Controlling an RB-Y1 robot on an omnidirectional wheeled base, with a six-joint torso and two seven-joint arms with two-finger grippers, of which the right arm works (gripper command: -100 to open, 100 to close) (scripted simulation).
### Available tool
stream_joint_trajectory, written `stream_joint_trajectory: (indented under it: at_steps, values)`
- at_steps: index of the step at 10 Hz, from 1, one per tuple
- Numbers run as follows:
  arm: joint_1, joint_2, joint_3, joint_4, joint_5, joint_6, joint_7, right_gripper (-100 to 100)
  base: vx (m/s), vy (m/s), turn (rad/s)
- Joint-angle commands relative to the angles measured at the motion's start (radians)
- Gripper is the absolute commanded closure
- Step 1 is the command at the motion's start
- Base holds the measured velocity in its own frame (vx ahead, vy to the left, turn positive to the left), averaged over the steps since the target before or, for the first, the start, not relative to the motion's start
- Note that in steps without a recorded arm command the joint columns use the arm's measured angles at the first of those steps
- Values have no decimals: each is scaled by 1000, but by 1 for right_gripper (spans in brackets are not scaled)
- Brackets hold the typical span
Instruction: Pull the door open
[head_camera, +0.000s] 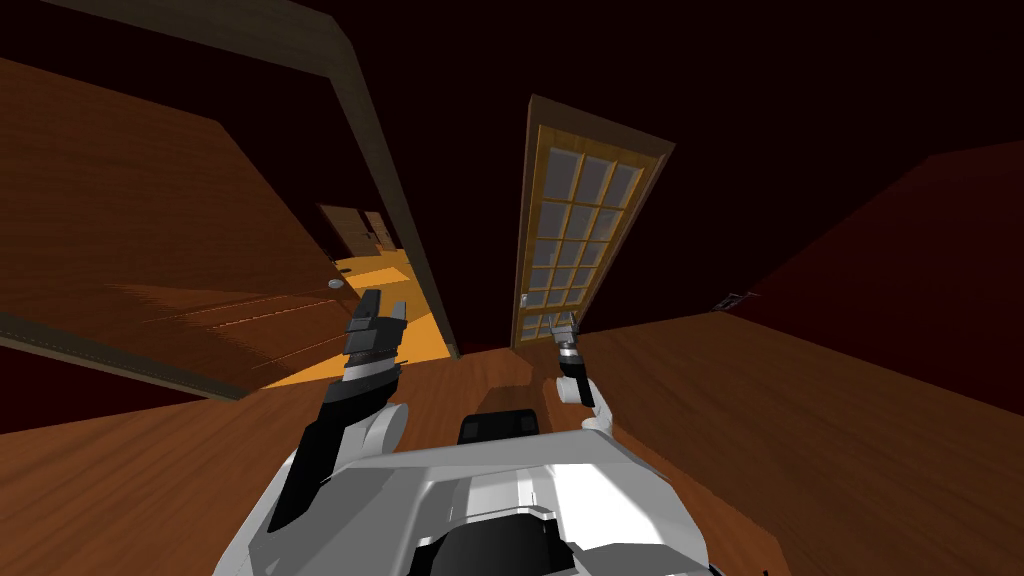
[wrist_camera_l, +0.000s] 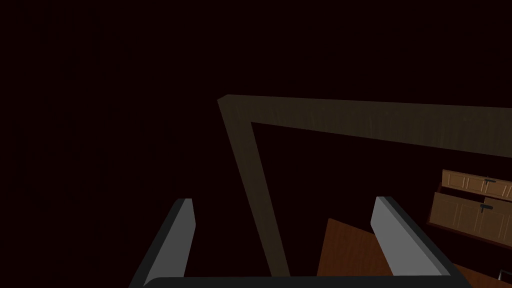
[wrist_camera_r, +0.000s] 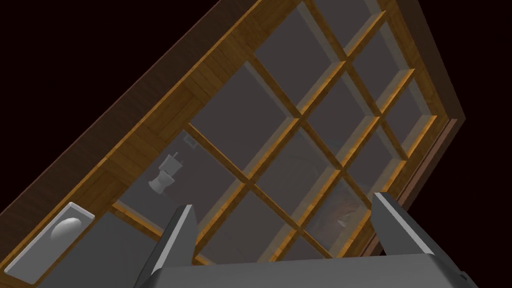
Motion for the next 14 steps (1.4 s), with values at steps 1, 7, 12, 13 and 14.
stream_joint_trajectory:
  at_steps: [1,7,12,13,14]
  values:
    - [-19,-4,2,50,-7,-13,-50,-100,81,-17,110]
    - [-65,-14,5,196,-22,-32,-161,-100,49,-13,49]
    - [-111,-23,7,319,-37,-52,-265,-100,61,-18,57]
    - [-111,-23,7,324,-37,-52,-265,-100,31,-7,44]
    - [-126,-26,8,358,-42,-58,-299,-100,51,-11,64]
